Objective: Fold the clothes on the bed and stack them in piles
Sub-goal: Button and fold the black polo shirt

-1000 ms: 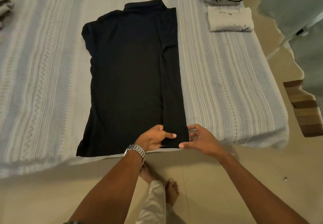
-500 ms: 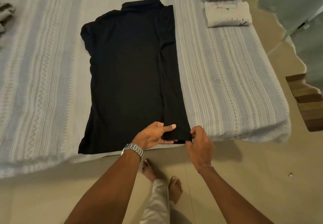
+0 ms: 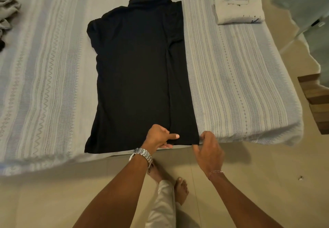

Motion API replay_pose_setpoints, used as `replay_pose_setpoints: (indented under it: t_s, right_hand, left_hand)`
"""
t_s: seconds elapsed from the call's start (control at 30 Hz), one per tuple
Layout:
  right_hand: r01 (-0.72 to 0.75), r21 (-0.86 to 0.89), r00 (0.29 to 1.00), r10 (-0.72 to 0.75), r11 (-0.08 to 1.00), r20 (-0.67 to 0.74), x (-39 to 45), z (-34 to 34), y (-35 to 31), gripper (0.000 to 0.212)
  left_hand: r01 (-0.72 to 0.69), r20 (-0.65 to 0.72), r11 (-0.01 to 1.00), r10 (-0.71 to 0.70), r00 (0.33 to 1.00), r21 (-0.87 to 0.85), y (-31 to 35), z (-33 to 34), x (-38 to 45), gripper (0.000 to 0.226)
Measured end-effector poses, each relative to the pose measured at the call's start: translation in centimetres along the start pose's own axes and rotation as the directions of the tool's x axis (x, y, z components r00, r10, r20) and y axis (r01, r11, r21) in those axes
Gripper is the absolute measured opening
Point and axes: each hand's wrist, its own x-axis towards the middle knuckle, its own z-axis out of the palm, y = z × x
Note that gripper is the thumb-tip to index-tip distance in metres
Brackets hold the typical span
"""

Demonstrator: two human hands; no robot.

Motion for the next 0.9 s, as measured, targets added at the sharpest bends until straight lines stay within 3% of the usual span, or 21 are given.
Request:
replay_pose_setpoints:
  t_s: [0.13,0.2,0.27,0.37,0.43,0.57,0.67,0.77,0.83,0.9]
  right_hand:
    - [0.358,-0.08,0.932,-0.351,0.93,0.09,0.1,-0.2,0.5,0.054]
    - [0.444,-0.086,0.893,-0.434,0.892,0.117,0.6,-0.3,0.3,0.058]
    - [0.469,-0.121,0.88,-0.452,0.875,0.145,1.4,-0.2,-0.3,0.045]
    - [0.464,-0.156,0.885,-0.447,0.872,0.134,2.9,-0.2,-1.7,0.035]
    - [0.453,-0.124,0.891,-0.444,0.883,0.091,3.8,-0.3,-3.2,0.031]
    - [0.481,0.007,0.867,-0.477,0.876,0.142,4.7,0.7,-7.2,0.027]
    - [0.517,0.104,0.814,-0.525,0.85,0.249,5.3,2.3,-11.5,0.02]
    - [0.526,0.184,0.752,-0.555,0.831,0.355,7.0,4.2,-15.9,0.019]
    - [0.518,0.233,0.724,-0.567,0.823,0.392,8.6,6.0,-19.5,0.02]
    - [0.507,0.269,0.72,-0.574,0.819,0.39,10.5,7.9,-23.3,0.018]
  left_hand:
    - [0.011,-0.175,0.883,0.08,0.981,0.469,0.4,0.2,-0.4,0.043]
    - [0.016,-0.171,0.797,0.111,0.979,0.603,1.0,-0.1,-0.9,0.049]
    - [0.027,-0.152,0.731,0.105,0.983,0.681,1.4,-0.9,-1.2,0.053]
    - [0.05,-0.173,0.759,0.083,0.981,0.649,1.3,-3.2,-1.4,0.055]
    - [0.057,-0.271,0.803,0.133,0.953,0.594,0.9,-5.3,-1.6,0.056]
    - [0.012,-0.539,0.85,0.323,0.778,0.526,-1.1,-10.1,-2.4,0.036]
    - [-0.024,-0.66,0.863,0.404,0.634,0.505,-2.8,-13.5,-2.5,0.024]
    - [0.033,-0.711,0.851,0.416,0.567,0.524,-3.8,-15.7,-1.9,0.03]
    - [0.039,-0.733,0.876,0.378,0.565,0.481,-4.4,-17.3,-1.1,0.034]
    - [-0.01,-0.716,0.911,0.331,0.615,0.413,-5.0,-18.8,-0.2,0.034]
